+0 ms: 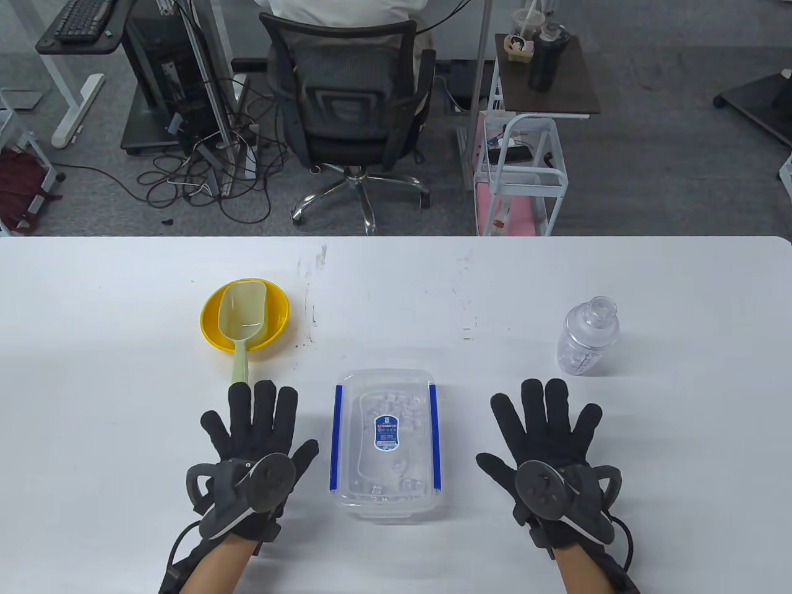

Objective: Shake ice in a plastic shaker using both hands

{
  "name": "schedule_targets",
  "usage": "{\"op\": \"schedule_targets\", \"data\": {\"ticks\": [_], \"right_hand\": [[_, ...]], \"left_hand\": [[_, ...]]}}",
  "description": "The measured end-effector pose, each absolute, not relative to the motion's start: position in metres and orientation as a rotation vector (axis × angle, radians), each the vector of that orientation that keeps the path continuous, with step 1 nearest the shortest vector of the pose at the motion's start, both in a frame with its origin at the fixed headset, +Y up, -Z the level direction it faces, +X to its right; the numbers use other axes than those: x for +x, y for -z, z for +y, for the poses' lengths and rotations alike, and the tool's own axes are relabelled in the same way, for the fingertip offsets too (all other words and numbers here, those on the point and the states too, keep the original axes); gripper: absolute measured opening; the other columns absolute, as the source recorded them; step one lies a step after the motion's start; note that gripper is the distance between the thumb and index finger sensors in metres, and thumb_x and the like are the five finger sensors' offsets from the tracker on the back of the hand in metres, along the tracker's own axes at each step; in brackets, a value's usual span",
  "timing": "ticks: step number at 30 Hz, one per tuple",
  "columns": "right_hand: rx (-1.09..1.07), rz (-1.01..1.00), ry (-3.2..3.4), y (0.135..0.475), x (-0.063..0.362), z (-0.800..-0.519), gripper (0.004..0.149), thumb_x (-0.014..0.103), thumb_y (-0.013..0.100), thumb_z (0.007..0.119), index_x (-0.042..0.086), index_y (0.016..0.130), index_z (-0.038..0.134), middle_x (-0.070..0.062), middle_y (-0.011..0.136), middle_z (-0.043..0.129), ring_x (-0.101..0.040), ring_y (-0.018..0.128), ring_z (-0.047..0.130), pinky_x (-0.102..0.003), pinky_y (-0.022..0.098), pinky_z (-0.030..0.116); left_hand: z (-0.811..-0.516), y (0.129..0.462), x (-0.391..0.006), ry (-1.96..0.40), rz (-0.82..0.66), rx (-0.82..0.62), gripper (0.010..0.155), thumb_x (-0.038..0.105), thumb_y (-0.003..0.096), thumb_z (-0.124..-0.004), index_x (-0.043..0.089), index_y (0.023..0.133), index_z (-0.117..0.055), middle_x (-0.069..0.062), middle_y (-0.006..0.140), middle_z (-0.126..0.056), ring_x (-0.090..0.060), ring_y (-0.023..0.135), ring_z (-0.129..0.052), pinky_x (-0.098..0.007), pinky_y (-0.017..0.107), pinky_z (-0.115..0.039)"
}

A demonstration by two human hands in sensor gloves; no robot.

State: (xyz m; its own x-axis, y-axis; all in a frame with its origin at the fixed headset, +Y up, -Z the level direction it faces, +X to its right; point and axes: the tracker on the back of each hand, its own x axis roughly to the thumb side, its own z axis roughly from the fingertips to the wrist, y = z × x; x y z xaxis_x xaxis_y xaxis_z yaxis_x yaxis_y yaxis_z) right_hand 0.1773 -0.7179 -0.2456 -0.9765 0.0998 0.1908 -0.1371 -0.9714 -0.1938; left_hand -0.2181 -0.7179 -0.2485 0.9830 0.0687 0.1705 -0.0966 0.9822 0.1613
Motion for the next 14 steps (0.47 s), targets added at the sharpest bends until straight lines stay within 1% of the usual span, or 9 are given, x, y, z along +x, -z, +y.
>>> {"op": "schedule_targets", "data": {"ticks": [3,7,14], "right_hand": [[0.285,-0.261,-2.993,0.2473,0.1764,-0.7204,0.112,0.074,0.024,0.081,0.037,0.115,0.026,-0.007,0.124,0.011,-0.043,0.114,0.009,-0.077,0.070,0.010],[0.277,-0.283,-2.977,0.2463,0.1769,-0.7172,0.112,0.073,0.024,0.081,0.036,0.115,0.027,-0.008,0.124,0.013,-0.043,0.114,0.011,-0.078,0.070,0.010],[0.230,-0.238,-2.954,0.2494,0.1829,-0.7197,0.112,0.073,0.024,0.082,0.037,0.115,0.027,-0.008,0.124,0.013,-0.043,0.114,0.010,-0.077,0.070,0.009]], "left_hand": [[-0.7183,0.2509,-0.2194,-0.072,-0.157,0.167,0.083,0.061,0.0551,-0.064,0.025,0.118,-0.025,-0.014,0.123,-0.017,-0.047,0.112,-0.011,-0.078,0.069,-0.017],[-0.7189,0.2501,-0.2204,-0.089,-0.165,0.160,0.083,0.061,0.0550,-0.065,0.024,0.118,-0.026,-0.015,0.123,-0.018,-0.047,0.112,-0.013,-0.077,0.069,-0.018],[-0.7215,0.2507,-0.2203,-0.096,-0.164,0.135,0.083,0.061,0.0548,-0.065,0.023,0.118,-0.026,-0.015,0.122,-0.020,-0.048,0.112,-0.014,-0.077,0.070,-0.020]]}}
